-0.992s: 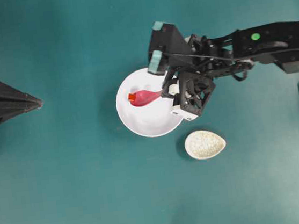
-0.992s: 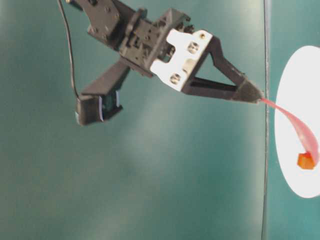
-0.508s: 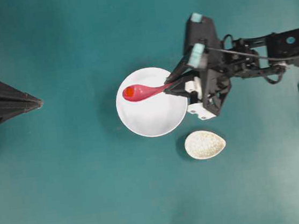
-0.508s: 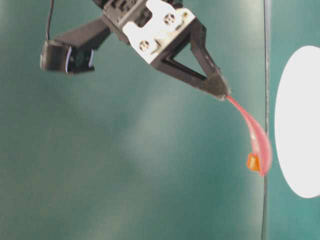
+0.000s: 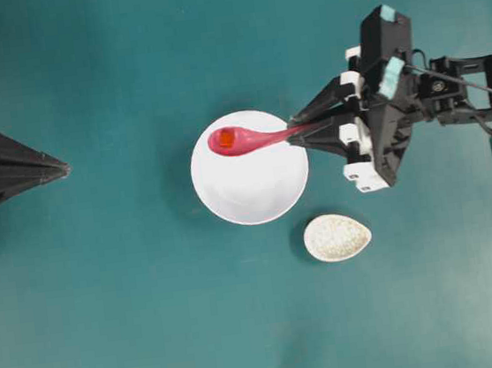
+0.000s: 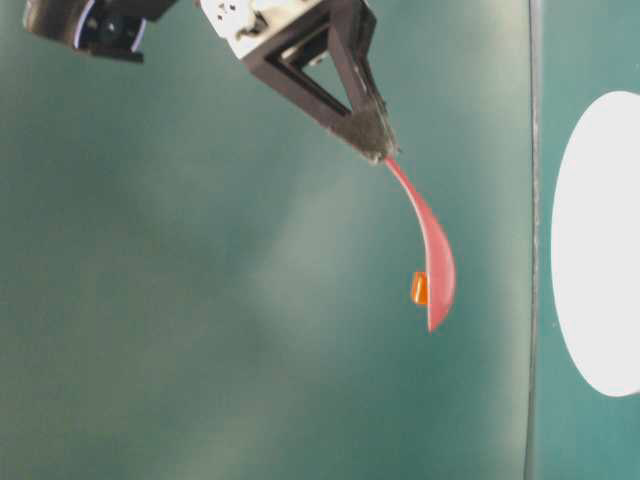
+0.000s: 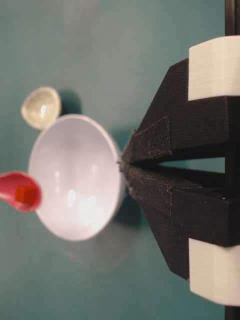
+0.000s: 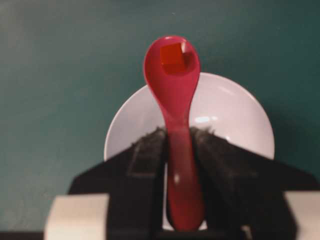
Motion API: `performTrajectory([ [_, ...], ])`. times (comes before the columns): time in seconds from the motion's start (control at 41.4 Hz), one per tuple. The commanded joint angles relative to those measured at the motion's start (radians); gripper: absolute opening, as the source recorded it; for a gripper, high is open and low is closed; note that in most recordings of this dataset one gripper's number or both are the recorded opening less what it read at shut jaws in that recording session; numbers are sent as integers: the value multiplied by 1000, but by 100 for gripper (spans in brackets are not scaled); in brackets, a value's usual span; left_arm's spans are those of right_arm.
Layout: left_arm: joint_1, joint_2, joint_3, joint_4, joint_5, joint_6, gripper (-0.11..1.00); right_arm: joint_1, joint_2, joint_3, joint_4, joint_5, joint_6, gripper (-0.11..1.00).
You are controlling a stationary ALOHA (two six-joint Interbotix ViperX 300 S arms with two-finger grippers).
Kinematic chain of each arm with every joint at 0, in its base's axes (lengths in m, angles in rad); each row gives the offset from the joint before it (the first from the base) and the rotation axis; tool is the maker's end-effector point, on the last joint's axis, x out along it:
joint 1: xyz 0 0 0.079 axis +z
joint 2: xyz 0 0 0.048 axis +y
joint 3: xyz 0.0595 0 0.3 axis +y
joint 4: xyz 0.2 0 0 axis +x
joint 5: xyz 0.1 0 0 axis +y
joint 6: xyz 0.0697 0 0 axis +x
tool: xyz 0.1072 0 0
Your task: Grip the spoon and scoop the red block from the bowl with right arm.
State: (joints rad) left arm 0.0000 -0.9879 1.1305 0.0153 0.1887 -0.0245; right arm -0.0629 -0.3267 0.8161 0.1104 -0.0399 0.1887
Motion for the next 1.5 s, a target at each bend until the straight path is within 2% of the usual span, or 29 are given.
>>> performTrajectory([
  [0.0,2,3,-21,-2,-5,-9,0,14,-38,3,3,-14,-2,24],
  [0.459,2,5,-21,-2,-12,-29,0,23,-141,58,2,-48,-3,24],
  [1.475,2,8,-21,-2,-5,-29,0,18,-172,18,-2,-51,-9,24],
])
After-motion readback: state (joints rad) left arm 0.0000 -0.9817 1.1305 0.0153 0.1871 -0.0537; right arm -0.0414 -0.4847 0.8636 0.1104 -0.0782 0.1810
